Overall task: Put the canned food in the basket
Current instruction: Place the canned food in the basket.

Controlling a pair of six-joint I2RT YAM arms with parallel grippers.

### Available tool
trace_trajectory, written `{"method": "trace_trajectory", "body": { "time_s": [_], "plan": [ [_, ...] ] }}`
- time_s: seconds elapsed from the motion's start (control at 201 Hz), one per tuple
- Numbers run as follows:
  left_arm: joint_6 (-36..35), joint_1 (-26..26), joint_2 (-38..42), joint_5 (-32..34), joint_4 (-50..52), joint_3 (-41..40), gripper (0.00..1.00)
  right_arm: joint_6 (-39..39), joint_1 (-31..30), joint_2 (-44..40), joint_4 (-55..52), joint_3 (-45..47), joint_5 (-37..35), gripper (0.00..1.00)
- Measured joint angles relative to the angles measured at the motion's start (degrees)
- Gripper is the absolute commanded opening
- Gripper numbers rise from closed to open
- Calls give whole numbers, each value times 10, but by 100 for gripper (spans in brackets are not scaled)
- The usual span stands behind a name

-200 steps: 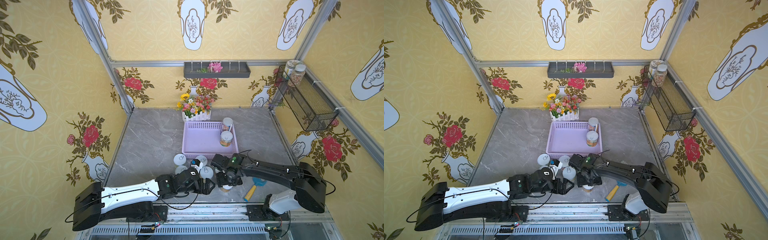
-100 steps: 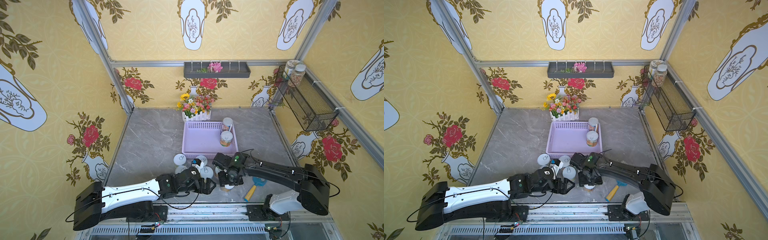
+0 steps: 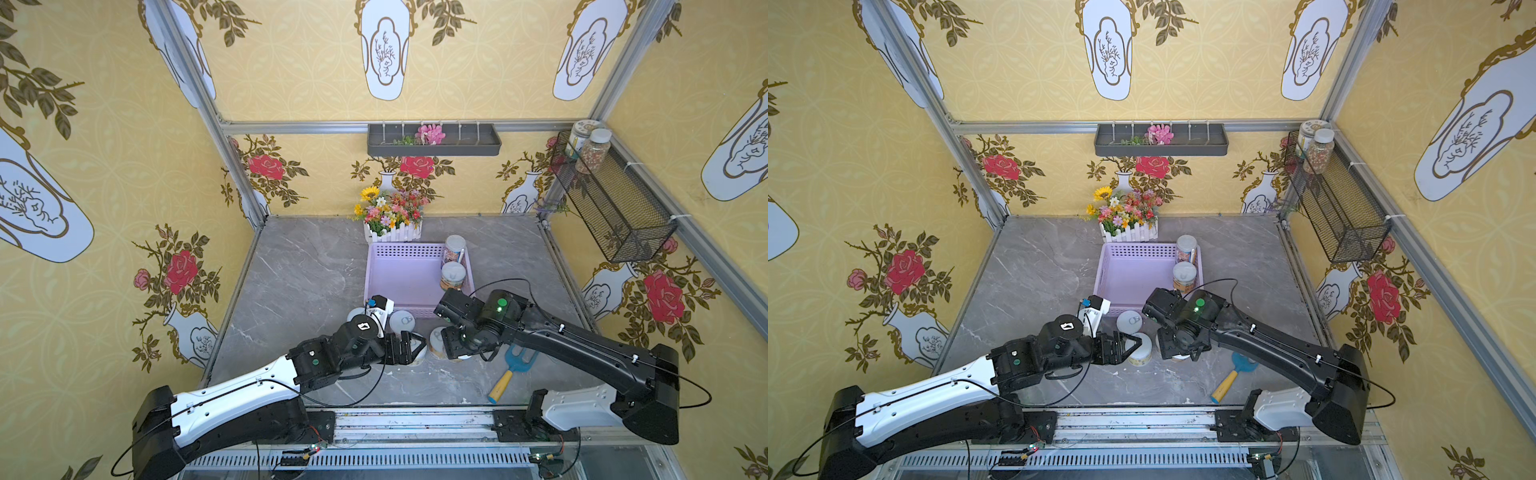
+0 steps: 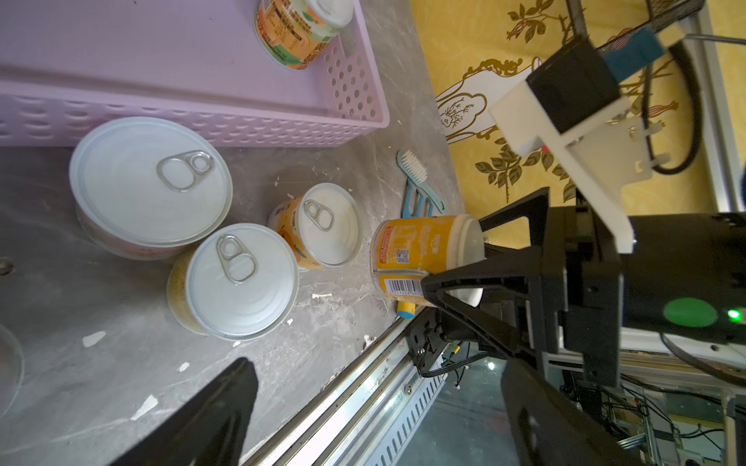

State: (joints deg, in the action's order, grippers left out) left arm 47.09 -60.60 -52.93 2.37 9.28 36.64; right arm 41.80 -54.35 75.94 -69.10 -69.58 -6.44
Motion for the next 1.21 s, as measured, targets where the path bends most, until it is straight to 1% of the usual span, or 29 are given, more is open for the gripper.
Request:
{"method": "trace_trajectory", "body": {
  "time_s": [0.119,0.254,0.383,0.453,0.712,0.836,1.021,1.21],
  "plan": [
    [-2,21,5,-3,7,3,100,-25,32,16,-8,-26,-15,50],
    [-5,38,5,-21,5,7,100,-57,75,37,-10,-58,-25,49],
    [-5,61,7,-30,-12,2,100,-80,116,73,-4,-93,-39,49],
    [-5,70,7,-40,-22,1,100,-91,128,98,3,-116,-48,48],
    [-1,76,4,-55,-43,-2,100,-108,149,202,38,-209,-59,46],
    [1,77,16,-56,-45,-9,100,-107,156,251,53,-243,-61,44],
    [5,79,33,-55,-45,-20,100,-101,169,298,73,-259,-62,44],
    [10,104,41,-57,-45,-28,100,-101,176,323,82,-262,-69,43]
  ]
}}
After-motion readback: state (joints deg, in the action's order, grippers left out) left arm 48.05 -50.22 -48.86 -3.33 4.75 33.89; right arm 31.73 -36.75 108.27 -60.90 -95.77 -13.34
